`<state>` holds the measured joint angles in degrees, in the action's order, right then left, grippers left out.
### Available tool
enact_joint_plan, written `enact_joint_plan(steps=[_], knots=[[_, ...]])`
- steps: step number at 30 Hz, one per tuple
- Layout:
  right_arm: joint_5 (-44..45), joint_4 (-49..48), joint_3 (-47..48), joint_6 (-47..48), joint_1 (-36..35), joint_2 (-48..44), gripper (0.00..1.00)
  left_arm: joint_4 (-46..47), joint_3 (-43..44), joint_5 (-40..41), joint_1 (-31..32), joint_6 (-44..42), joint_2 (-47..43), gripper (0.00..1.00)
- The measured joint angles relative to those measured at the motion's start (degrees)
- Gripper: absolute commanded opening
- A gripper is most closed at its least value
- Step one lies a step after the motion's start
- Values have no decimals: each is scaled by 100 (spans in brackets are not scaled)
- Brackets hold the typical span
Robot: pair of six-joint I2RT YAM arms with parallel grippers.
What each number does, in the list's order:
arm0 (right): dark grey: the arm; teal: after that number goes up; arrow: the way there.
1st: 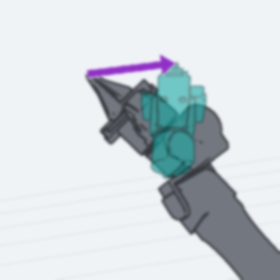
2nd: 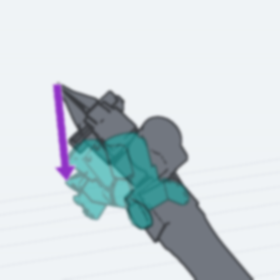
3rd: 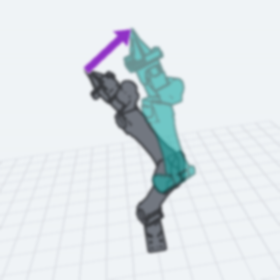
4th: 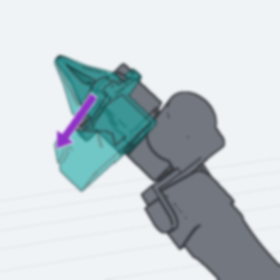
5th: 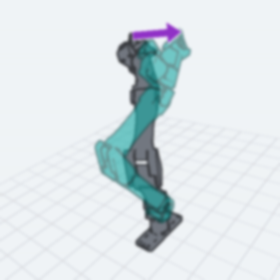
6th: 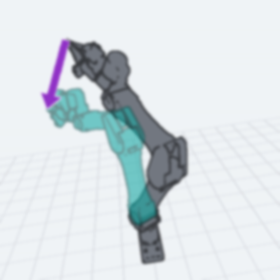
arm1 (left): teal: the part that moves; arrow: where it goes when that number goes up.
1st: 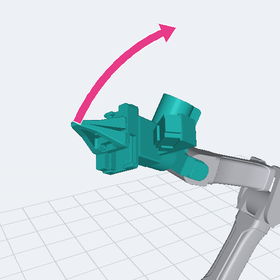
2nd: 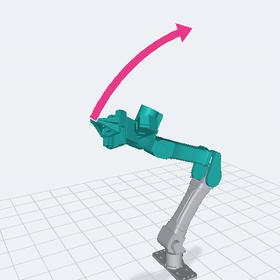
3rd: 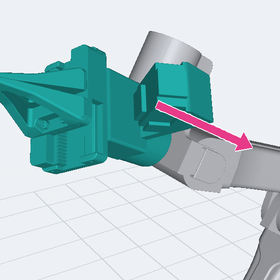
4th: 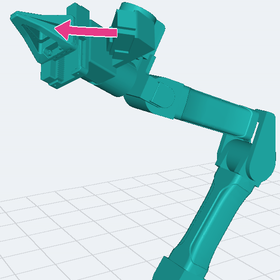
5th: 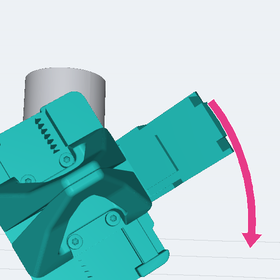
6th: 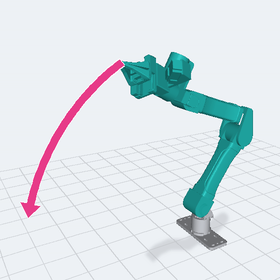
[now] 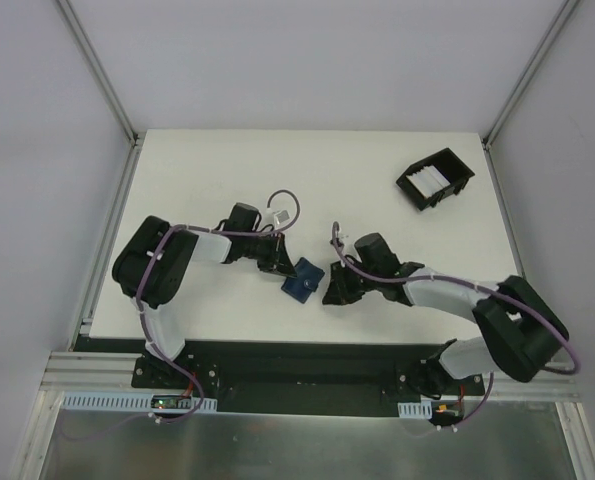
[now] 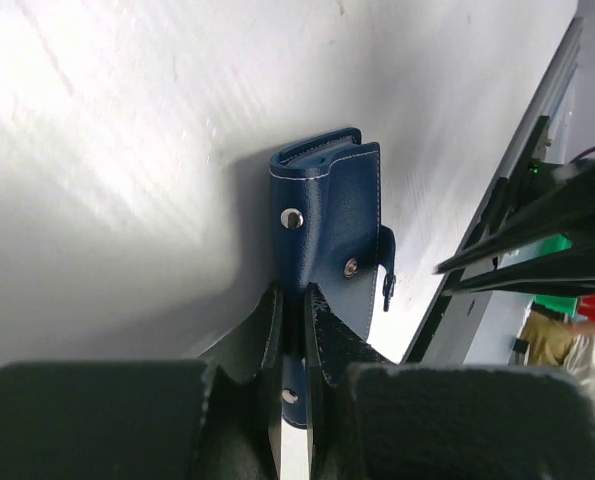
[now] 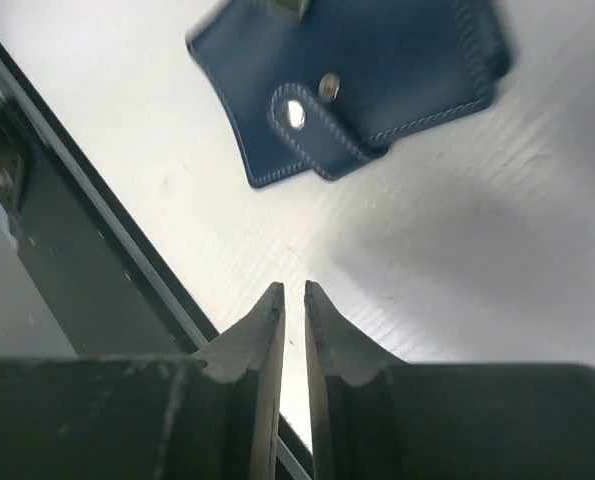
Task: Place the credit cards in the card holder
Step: Open the card holder at the center of the board.
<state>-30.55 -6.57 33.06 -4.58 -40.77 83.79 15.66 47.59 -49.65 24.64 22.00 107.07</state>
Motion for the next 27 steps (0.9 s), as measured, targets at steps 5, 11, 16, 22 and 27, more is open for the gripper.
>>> enact_joint_plan(steps=[5, 11, 16, 22, 27], knots=[[1086, 229, 260, -538, -140, -844, 23, 46, -479, 494, 120, 302, -522, 0], [2249, 603, 1486, -831, -748, -114, 23, 195, -833, 1152, 533, 964, -929, 0], [2979, 1043, 2063, -868, -1064, 645, 23, 192, -1047, 1580, 616, 1462, -1231, 0], [3174, 1429, 2192, -734, -1283, 1117, 23, 131, -1078, 1810, 614, 1644, -1333, 0], [3355, 1683, 2194, -595, -1440, 1167, 23, 116, -1078, 1843, 616, 1683, -1335, 0]])
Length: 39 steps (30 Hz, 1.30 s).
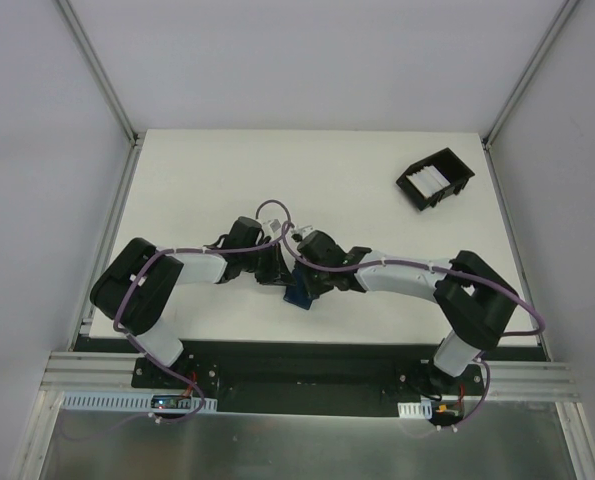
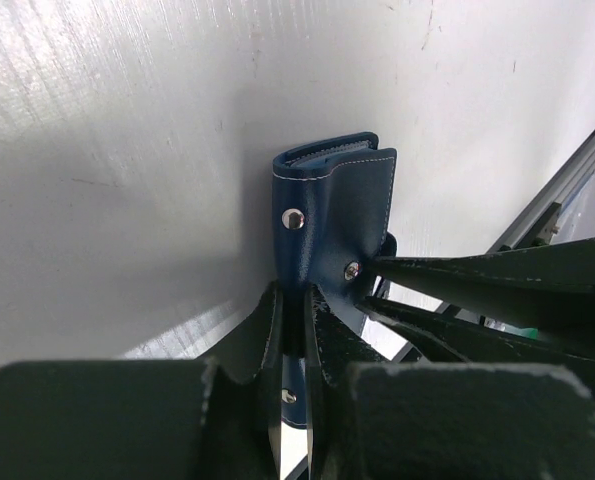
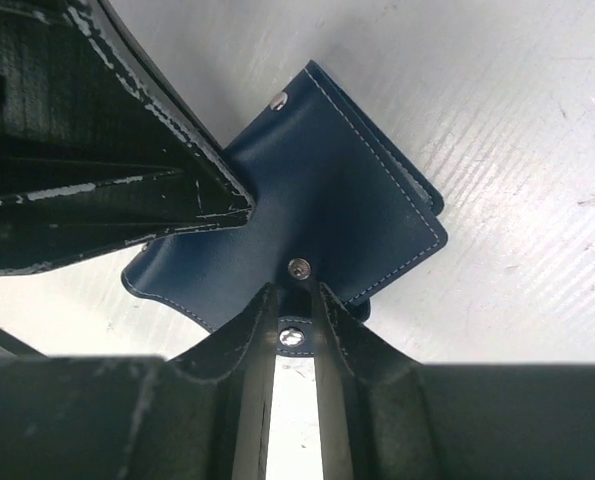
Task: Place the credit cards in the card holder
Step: Open the card holder at the center of the board.
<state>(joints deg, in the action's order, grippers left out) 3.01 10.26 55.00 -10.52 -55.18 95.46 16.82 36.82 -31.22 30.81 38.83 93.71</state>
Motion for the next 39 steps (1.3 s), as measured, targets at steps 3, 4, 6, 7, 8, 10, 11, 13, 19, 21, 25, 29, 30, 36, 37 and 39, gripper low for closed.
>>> enact_joint_plan(steps=[3, 4, 6, 7, 8, 10, 11, 13, 19, 21, 25, 29, 30, 36, 37, 39], knots=[[151, 96, -9, 57, -15, -37, 23, 0, 0, 11, 0, 9, 0, 0], [221, 151, -15, 74, -15, -61, 22, -2, 0, 15, 0, 13, 0, 0], [328, 264, -28, 116, -15, -103, 22, -4, 0, 20, 0, 15, 0, 0], [396, 339, -33, 133, -15, -114, 21, -4, 0, 22, 0, 13, -2, 0], [446, 396, -35, 149, -15, -120, 21, -9, 0, 24, 0, 13, -7, 0], [538, 476, -48, 181, -15, -120, 18, -15, 0, 26, 0, 13, -17, 0], [562, 514, -50, 197, -15, -120, 18, -22, 0, 24, 0, 13, -22, 0], [595, 579, -52, 208, -15, -120, 18, -28, 0, 26, 0, 9, -28, 0], [763, 776, -114, 177, -15, -111, 16, -85, 0, 28, 0, -7, -55, 0], [776, 765, -188, 164, -13, -111, 15, -85, 0, 31, 0, -13, -55, 0], [822, 713, -238, 101, -9, -125, 15, -96, -2, 37, 0, -31, -70, 0], [839, 542, -389, -9, -4, -223, 20, -103, -46, 50, 0, -28, -109, 18], [833, 483, -437, -48, 13, -267, 22, -103, -68, 55, 2, -35, -133, 25], [522, 535, -595, -96, 509, -601, 42, -251, -162, 275, -4, -129, -428, 46], [413, 553, -595, -83, 721, -758, 44, -264, -162, 313, -4, -151, -472, 49], [302, 584, -553, -66, 1086, -1067, 55, -304, -162, 350, -4, -203, -535, 52]])
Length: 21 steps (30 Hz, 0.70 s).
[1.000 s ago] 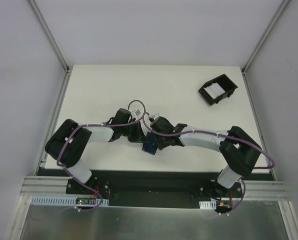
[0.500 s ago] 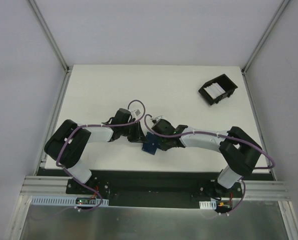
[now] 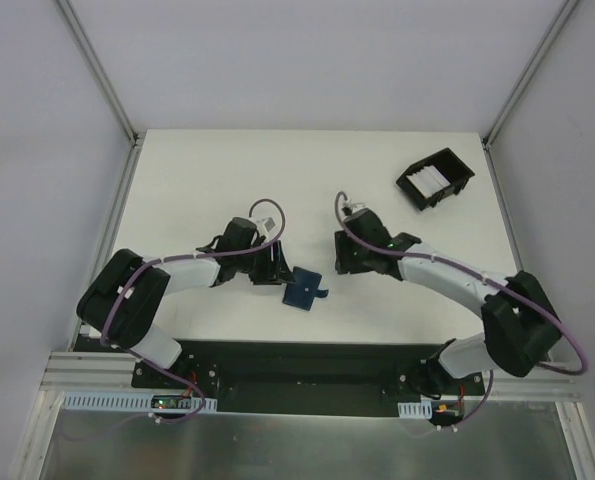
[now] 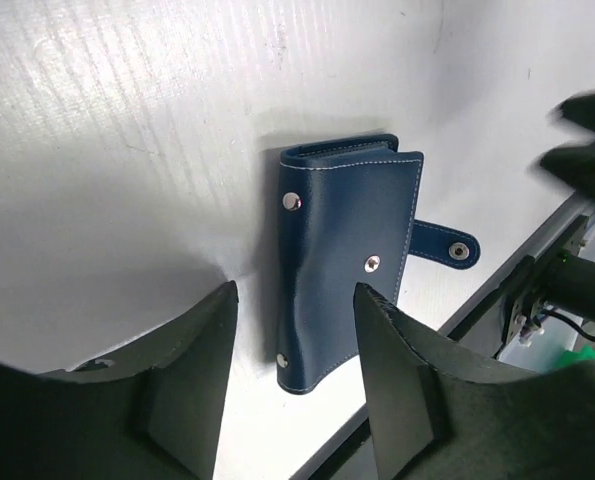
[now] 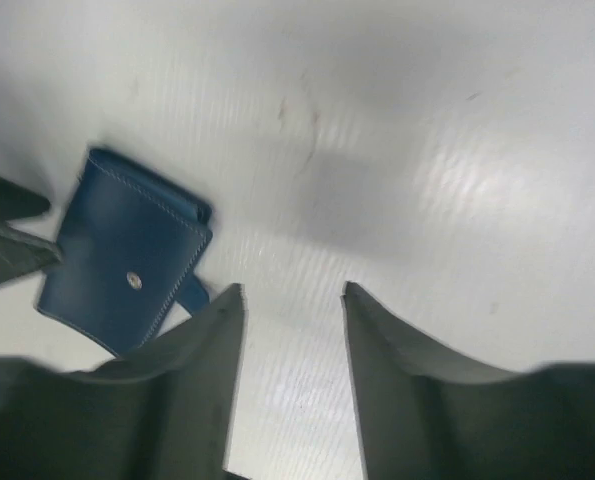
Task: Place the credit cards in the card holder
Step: Open the card holder at the center of the board, then move the storage box to the center of the board.
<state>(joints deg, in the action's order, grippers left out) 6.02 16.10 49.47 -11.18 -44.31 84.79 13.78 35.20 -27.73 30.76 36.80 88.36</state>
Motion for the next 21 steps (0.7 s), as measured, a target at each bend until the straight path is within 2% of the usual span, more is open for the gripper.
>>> enact_joint_plan(steps=[1, 4, 6, 7, 9, 16, 21], knots=[[-52, 31, 63, 9, 238, -205, 64, -37, 0, 24, 0, -11, -28, 57], [-26, 142, 382, 11, 850, -608, 68, -142, 7, 85, 0, -52, -116, 66], [105, 306, 754, 17, 1320, -715, 75, -280, 37, 138, 0, -120, -247, 75], [201, 396, 973, 4, 1574, -715, 78, -380, 68, 179, 0, -155, -337, 80], [396, 538, 1320, -33, 2055, -671, 81, -487, 109, 267, 0, -227, -503, 99], [706, 1029, 2712, -111, 3858, 321, 86, -846, 267, 601, 0, -535, -1283, 99], [743, 1335, 3827, -68, 4341, 1493, 82, -1032, 293, 800, 0, -730, -1685, 99]])
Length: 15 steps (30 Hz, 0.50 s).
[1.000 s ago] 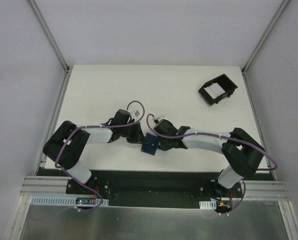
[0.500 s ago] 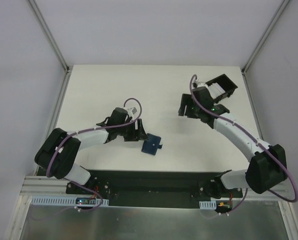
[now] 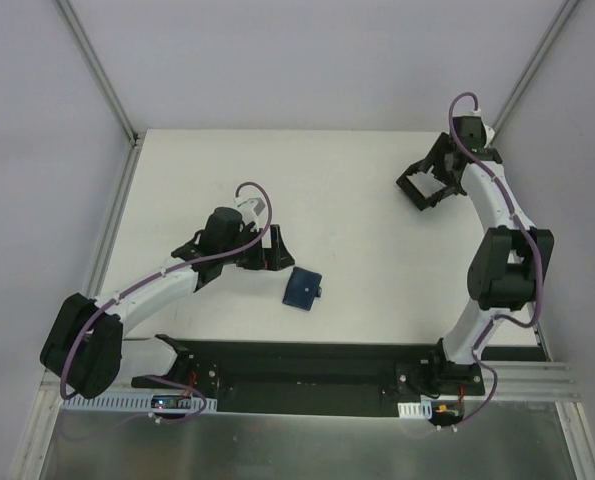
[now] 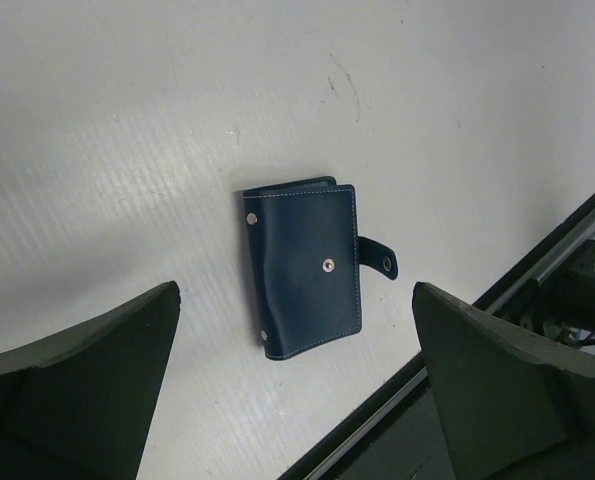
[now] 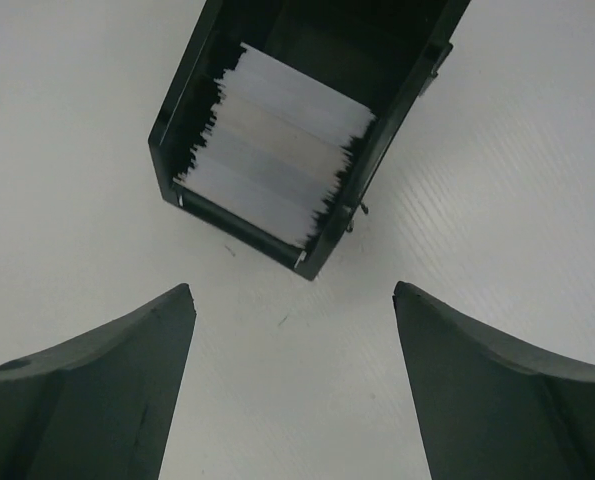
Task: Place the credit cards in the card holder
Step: Move the storage box to the center of the board.
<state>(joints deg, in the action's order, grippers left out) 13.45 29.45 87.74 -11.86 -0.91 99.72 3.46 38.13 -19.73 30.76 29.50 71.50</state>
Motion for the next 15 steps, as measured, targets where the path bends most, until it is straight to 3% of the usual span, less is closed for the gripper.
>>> enact_joint_plan(steps=[6, 15], knots=[[-79, 107, 901, -4, 393, 1102, 80, -186, 68, 83, 0, -245, -221, 99], [-195, 74, 1196, -118, 960, 1528, 76, -393, 98, 96, -13, -365, -238, 99]])
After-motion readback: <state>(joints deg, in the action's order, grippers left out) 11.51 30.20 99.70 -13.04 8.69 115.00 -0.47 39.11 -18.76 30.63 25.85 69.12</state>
